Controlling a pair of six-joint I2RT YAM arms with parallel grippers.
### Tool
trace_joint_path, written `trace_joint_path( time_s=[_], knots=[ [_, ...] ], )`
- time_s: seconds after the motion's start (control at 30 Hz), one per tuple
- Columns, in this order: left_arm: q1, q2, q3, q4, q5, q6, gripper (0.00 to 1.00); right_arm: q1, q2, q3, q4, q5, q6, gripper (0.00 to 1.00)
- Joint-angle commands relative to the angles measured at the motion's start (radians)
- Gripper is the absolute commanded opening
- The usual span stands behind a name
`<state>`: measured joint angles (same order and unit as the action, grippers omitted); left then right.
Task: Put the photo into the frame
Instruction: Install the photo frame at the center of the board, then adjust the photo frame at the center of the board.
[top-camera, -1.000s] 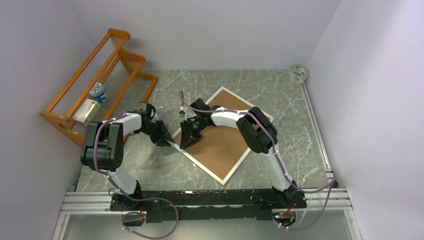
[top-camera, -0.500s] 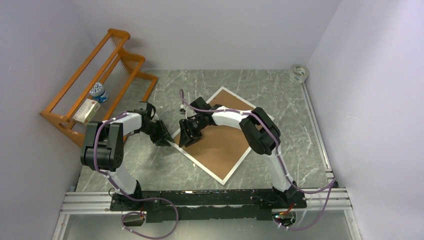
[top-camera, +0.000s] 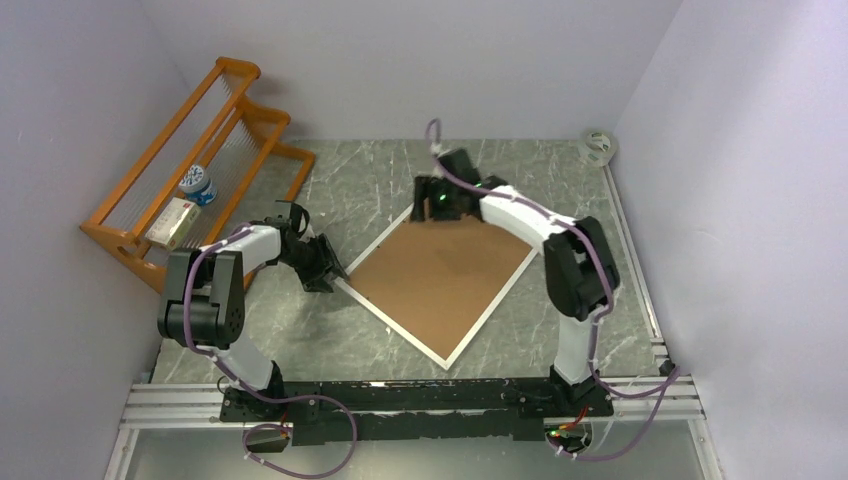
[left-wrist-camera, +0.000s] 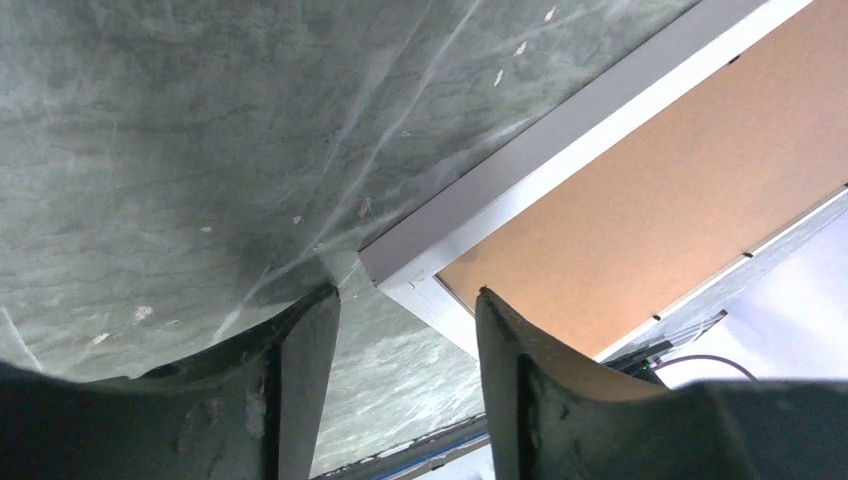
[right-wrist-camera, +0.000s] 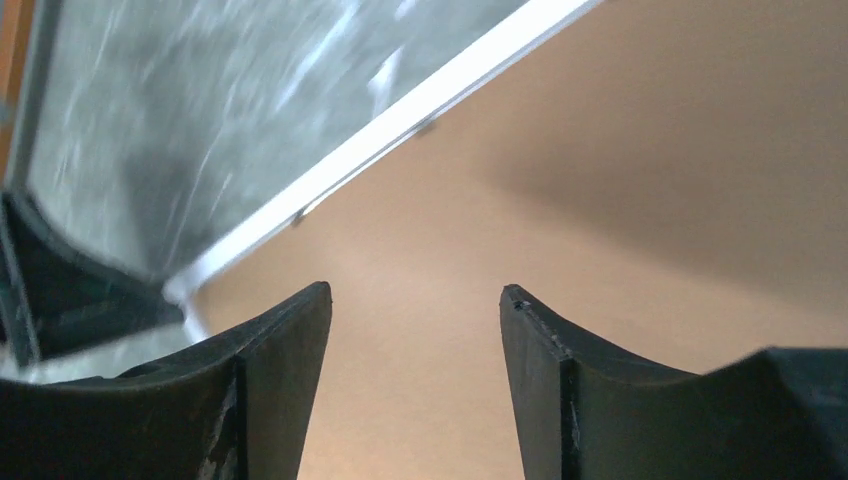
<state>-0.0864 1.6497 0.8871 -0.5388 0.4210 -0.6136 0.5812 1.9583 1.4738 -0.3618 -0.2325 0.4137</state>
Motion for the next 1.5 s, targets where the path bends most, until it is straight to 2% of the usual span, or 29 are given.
trace_joint_path(
  time_s=[0.0,0.1,0.23,0.47,0.63,0.8,1.0,1.2,1.33,1.47],
  knots=[
    [0.003,-0.044,0.001,0.012,-0.006,0.011,0.62,-0.132,-0.093,0.040,-0.055,0.292,-0.019,0.68],
    [0.002,-0.038,0.000,0.017,0.004,0.019,0.69,-0.228,-0.070,0.071,-0.117,0.381,-0.020,0.75],
    [0.003,-0.038,-0.011,0.042,0.039,0.017,0.75,-0.346,-0.021,0.096,-0.142,0.397,0.007,0.81],
    [0.002,-0.053,-0.071,0.115,0.098,-0.007,0.79,-0.488,0.080,0.112,-0.160,0.260,0.059,0.85],
    [0.002,-0.018,-0.082,0.181,0.160,-0.042,0.76,-0.538,0.081,0.030,-0.124,0.155,0.109,0.85],
    [0.002,0.014,-0.050,0.211,0.204,-0.051,0.74,-0.577,-0.004,-0.141,-0.016,0.057,0.173,0.83],
    [0.002,0.098,0.035,0.221,0.252,-0.028,0.72,-0.609,-0.080,-0.277,0.002,0.008,0.190,0.81],
    [0.002,0.214,0.180,0.214,0.278,-0.023,0.72,-0.614,-0.242,-0.449,0.022,0.006,0.232,0.80],
    [0.002,0.318,0.306,0.312,0.394,-0.125,0.71,-0.613,-0.382,-0.614,0.099,0.013,0.290,0.79],
    [0.002,0.389,0.426,0.283,0.370,-0.125,0.70,-0.613,-0.468,-0.724,0.132,0.009,0.312,0.77]
  ],
)
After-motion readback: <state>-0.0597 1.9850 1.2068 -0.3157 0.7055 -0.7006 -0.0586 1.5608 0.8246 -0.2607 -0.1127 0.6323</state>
